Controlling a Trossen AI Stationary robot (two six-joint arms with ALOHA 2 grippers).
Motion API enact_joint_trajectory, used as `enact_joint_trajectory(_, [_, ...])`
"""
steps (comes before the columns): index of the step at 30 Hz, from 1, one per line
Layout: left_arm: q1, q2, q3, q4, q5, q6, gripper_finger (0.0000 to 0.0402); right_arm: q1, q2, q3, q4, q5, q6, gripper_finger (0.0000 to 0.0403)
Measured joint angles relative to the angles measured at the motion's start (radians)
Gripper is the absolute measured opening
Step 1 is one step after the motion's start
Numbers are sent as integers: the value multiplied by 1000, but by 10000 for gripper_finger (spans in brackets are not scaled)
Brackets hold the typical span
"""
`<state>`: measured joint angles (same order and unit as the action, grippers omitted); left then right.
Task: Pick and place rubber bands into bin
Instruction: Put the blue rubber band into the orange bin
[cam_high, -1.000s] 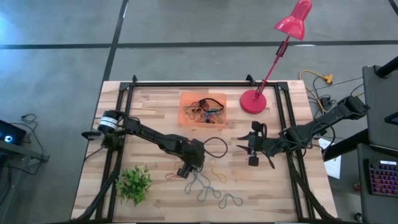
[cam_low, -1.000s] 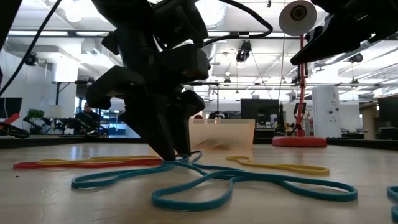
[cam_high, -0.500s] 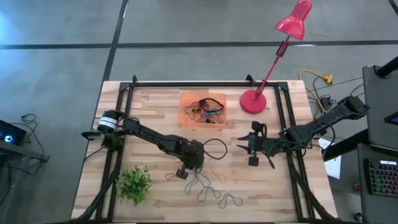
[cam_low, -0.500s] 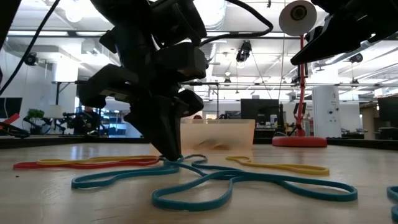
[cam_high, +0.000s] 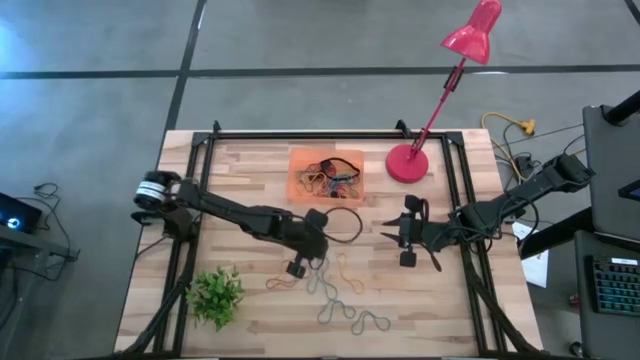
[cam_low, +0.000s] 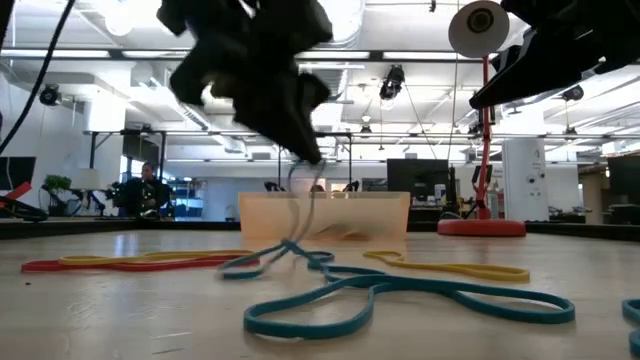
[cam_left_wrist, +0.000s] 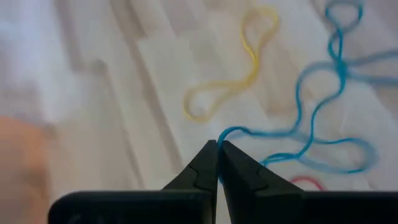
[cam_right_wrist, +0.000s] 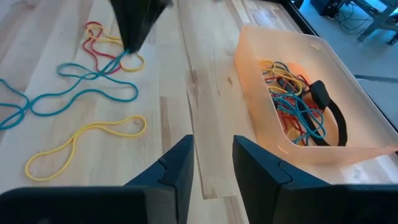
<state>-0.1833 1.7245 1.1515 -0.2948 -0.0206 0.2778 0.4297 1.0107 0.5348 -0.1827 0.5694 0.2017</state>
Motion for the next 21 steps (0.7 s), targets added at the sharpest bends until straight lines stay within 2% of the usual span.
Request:
enact_joint_trajectory(7, [-1, -109, 2, 50, -99, 47, 0, 0, 0, -3, -1, 0, -3, 94])
enact_joint_trajectory(16, [-2, -176, 1, 206, -125, 128, 0, 0, 0, -11, 1, 1, -3, 90])
enact_joint_trajectory(21, [22, -176, 1, 212, -297, 231, 0, 0, 0, -12, 0, 2, -3, 89])
